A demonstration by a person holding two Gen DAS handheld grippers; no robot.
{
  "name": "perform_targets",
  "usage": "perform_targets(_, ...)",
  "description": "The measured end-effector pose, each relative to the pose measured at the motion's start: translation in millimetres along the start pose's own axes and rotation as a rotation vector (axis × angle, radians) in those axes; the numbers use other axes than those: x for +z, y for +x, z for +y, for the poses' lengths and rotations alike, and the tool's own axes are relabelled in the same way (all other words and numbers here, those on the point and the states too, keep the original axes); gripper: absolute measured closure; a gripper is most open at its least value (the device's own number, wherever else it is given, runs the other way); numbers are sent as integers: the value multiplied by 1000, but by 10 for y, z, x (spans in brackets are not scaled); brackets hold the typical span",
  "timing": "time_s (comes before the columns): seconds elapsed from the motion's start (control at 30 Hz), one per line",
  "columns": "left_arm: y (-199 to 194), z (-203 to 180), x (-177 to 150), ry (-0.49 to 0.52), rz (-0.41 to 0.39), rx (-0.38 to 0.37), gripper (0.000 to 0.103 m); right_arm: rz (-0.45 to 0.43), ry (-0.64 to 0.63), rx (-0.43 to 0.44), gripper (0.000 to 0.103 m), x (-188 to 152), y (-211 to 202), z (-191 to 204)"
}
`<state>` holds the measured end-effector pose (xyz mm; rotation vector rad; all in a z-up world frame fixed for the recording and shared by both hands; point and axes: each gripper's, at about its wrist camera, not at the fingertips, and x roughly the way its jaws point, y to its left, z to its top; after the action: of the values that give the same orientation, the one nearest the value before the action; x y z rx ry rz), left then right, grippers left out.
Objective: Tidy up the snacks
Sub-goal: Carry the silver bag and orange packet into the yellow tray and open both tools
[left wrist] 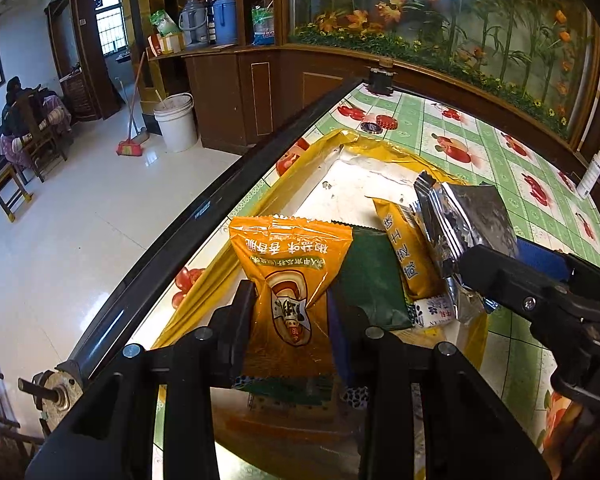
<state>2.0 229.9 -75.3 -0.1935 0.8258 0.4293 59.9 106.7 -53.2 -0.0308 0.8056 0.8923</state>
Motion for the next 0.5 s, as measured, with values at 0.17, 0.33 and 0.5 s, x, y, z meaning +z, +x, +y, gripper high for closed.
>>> perform_targets(0.17, 36, 11, 37, 8, -2, 8, 70, 4, 7, -5, 36, 43, 62, -20)
perform_targets(0.33, 66, 8, 78, 16, -3, 11, 69, 7, 11, -15, 36, 84, 130, -39)
perform_targets(0.5, 101, -17, 107, 30, -3, 12, 69, 20, 21, -29, 36, 103, 233, -69)
